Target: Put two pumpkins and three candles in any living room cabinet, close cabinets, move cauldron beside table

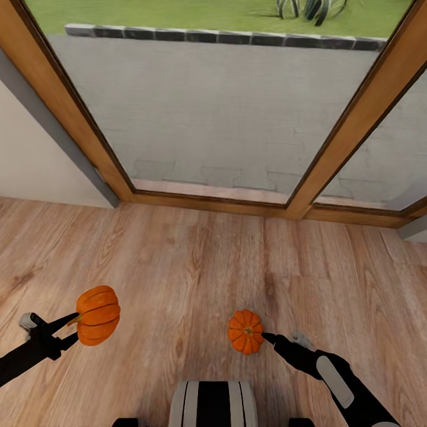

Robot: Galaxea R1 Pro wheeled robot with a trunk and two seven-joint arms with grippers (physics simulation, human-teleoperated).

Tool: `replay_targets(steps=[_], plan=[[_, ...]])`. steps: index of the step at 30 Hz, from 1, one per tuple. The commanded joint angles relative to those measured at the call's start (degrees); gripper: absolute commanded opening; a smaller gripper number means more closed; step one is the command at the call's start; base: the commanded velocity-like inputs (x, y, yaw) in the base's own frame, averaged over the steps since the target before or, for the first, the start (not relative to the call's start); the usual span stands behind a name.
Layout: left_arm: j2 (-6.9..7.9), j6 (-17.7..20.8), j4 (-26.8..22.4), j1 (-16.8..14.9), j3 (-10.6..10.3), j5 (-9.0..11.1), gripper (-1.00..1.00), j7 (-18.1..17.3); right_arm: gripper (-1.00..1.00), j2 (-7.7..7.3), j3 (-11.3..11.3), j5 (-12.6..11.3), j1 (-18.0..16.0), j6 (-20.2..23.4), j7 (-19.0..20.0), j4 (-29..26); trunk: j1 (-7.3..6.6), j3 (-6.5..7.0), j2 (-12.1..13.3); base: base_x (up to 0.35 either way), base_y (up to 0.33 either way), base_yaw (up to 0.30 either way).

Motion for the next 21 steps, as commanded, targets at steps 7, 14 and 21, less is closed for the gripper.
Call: replay_targets(steps=[7,14,21], plan=[[0.08,0.6,-0.1,-0.1,-0.2,0.4,-1.00,-0.2,1.00,-0.05,0.1,-0.1,0.0,0.1,0.1,0.0,-0.01,-0.03,0.0,0.004,0.004,0.000],[0.07,0.6,-0.1,-0.1,-0.2,0.4,-1.00,-0.2,1.00,-0.05,0.1,-0.1,0.0,0.1,0.1,0.0,-0.01,-0.03,0.0,0.072,0.070,0.000],[0.07,0.6,-0.2,-0.1,-0.3,0.4,-1.00,-0.2,1.00,-0.05,0.1,-0.1,0.0,0.1,0.1,0.0,-0.01,-0.03,0.0,0.108,0.077,0.000]])
